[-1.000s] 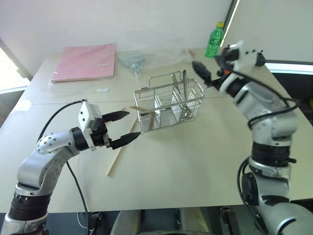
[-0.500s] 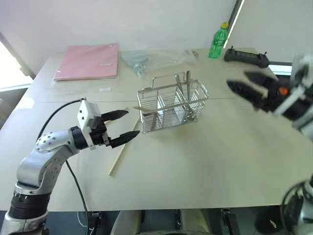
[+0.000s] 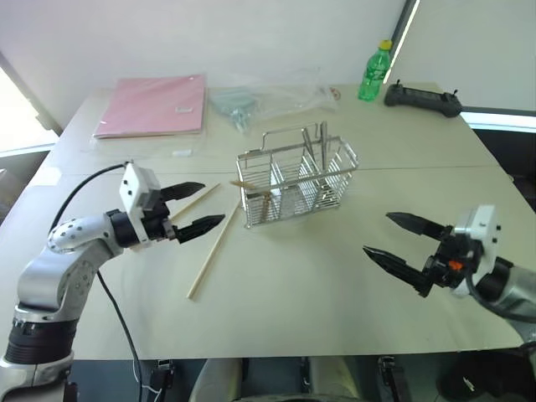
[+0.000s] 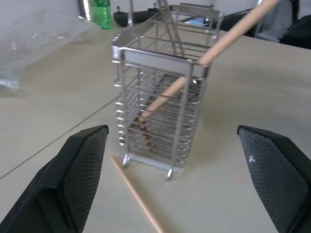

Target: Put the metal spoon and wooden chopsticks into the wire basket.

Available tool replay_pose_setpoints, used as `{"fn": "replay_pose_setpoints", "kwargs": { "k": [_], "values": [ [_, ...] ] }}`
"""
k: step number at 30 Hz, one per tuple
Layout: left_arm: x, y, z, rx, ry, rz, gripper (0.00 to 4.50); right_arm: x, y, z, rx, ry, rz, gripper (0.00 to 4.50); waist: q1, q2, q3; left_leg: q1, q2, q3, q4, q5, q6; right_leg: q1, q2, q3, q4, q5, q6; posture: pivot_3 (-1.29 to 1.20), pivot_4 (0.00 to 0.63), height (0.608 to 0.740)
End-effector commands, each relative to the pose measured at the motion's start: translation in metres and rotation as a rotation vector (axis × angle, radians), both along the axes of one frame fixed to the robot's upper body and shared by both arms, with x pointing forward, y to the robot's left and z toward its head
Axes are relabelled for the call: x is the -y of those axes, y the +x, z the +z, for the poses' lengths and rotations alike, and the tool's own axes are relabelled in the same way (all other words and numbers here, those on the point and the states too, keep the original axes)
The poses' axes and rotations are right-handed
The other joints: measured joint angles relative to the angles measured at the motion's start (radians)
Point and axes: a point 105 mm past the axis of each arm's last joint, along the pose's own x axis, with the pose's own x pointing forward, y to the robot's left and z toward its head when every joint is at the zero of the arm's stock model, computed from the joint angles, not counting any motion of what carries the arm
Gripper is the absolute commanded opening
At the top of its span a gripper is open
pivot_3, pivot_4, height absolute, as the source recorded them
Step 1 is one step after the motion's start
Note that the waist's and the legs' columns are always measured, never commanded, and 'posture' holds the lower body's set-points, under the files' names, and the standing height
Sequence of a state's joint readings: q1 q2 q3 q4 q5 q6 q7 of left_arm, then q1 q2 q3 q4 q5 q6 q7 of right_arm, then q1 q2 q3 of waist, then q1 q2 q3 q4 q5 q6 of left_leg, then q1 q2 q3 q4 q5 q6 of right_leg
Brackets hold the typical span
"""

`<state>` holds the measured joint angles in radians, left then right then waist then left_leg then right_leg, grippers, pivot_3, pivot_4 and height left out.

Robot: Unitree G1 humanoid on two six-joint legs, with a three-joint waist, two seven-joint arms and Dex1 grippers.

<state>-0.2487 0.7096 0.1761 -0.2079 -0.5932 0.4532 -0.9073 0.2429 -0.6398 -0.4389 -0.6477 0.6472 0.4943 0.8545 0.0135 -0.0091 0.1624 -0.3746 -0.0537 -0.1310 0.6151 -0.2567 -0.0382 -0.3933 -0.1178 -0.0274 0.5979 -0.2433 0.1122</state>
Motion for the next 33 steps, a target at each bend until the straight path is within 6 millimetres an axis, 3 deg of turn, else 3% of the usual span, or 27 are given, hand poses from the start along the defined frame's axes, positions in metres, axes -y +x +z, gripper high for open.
{"fn": "replay_pose_setpoints", "kwargs": {
  "k": [1, 6, 9, 16, 24, 33],
  "values": [
    [-0.023, 0.015, 0.005, 0.059, 0.050, 0.114, 4.50, -0.011, -0.006, 0.001, 0.100, -0.061, 0.025, 4.46, 0.000, 0.000, 0.000, 0.000, 0.000, 0.000, 0.000, 0.000, 0.000, 0.000, 0.000, 0.000, 0.000, 0.000, 0.000, 0.00, 0.150, 0.709],
    [-0.060, 0.039, -0.011, 0.043, 0.158, 0.274, 4.50, -0.022, -0.021, -0.017, 0.047, -0.079, 0.115, 4.46, 0.000, 0.000, 0.000, 0.000, 0.000, 0.000, 0.000, 0.000, 0.000, 0.000, 0.000, 0.000, 0.000, 0.000, 0.000, 0.00, 0.150, 0.709],
    [-0.066, 0.047, -0.022, -0.002, 0.217, 0.289, 4.50, -0.025, -0.024, -0.020, 0.045, -0.094, 0.146, 4.46, 0.000, -0.002, 0.000, 0.000, 0.000, 0.000, 0.000, 0.000, 0.000, 0.000, 0.000, 0.000, 0.000, -0.001, 0.002, 0.00, 0.150, 0.709],
    [-0.050, 0.067, -0.034, -0.051, 0.313, 0.226, 4.50, -0.026, -0.021, -0.019, 0.052, -0.090, 0.156, 4.46, 0.002, -0.004, 0.000, 0.000, -0.001, -0.001, 0.000, 0.000, 0.000, 0.000, 0.000, -0.001, 0.000, 0.001, 0.003, 0.00, 0.150, 0.709],
    [-0.019, 0.098, -0.040, -0.187, 0.500, 0.096, 4.50, -0.032, -0.019, -0.012, 0.079, -0.089, 0.173, 4.46, 0.000, -0.006, 0.001, 0.000, -0.002, -0.001, 0.000, 0.000, 0.000, 0.001, 0.000, -0.002, 0.000, 0.002, 0.006, 0.00, 0.150, 0.709],
    [-0.019, 0.118, -0.070, -0.306, 0.672, 0.140, 4.50, -0.031, -0.016, -0.007, 0.100, -0.077, 0.127, 4.46, 0.000, -0.008, 0.001, 0.001, -0.002, -0.001, 0.001, 0.000, 0.000, 0.001, 0.000, -0.002, 0.003, 0.000, 0.012, 0.00, 0.150, 0.709]
  ]
}}
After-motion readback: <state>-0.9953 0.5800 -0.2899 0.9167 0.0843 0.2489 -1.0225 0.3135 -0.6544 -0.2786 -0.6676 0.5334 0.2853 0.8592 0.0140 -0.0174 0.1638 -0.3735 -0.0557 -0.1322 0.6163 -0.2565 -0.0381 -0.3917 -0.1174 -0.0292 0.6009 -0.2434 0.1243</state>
